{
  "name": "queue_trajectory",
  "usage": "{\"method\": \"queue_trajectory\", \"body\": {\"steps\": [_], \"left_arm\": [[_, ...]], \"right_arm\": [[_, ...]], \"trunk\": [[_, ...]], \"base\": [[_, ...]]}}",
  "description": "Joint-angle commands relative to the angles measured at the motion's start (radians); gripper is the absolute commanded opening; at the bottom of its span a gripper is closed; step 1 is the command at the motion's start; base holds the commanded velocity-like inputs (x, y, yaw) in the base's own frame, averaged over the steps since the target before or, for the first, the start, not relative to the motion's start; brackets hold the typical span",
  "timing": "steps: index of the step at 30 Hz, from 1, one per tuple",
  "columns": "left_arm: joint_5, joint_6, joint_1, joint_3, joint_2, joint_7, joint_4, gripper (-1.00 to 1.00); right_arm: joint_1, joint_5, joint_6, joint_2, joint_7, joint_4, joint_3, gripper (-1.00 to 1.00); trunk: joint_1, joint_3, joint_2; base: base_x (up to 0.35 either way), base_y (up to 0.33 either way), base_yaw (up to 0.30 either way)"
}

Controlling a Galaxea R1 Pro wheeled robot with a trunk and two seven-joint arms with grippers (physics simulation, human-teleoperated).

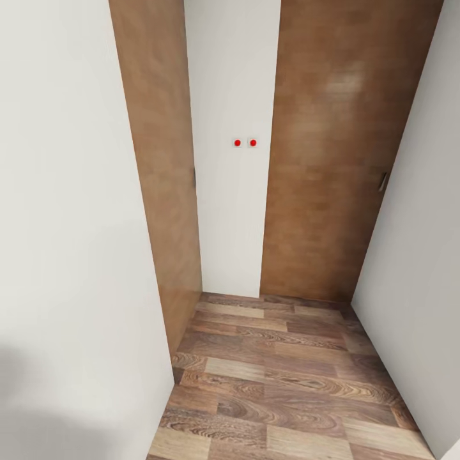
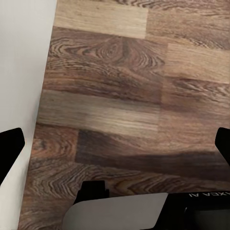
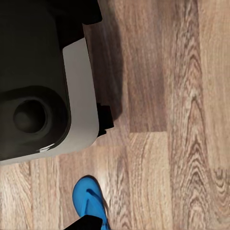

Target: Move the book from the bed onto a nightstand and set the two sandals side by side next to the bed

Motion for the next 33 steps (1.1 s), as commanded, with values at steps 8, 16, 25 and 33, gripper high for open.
{"method": "queue_trajectory", "body": {"steps": [8, 16, 25, 33], "left_arm": [[-0.003, -0.003, 0.000, 0.000, 0.000, 0.000, 0.000, 1.00], [-0.003, -0.003, 0.000, 0.000, 0.000, 0.000, 0.000, 1.00], [-0.002, -0.003, 0.000, 0.000, 0.000, 0.000, 0.000, 1.00], [-0.003, -0.003, 0.000, 0.000, 0.000, 0.000, 0.000, 1.00]], "right_arm": [[-0.001, -0.001, -0.002, 0.000, 0.001, 0.000, -0.004, 1.00], [-0.001, -0.001, -0.002, 0.002, 0.002, 0.000, -0.004, 1.00], [-0.001, -0.001, -0.002, 0.002, 0.002, 0.000, -0.003, 1.00], [-0.001, -0.001, -0.002, 0.000, 0.001, 0.000, -0.003, 1.00]], "trunk": [[0.000, -0.001, 0.000], [0.000, -0.001, 0.000], [0.000, -0.001, 0.000], [0.000, -0.001, 0.000]], "base": [[0.008, 0.002, -0.003], [0.000, 0.000, -0.163], [0.000, 0.000, -0.225], [0.102, 0.042, -0.097]]}}
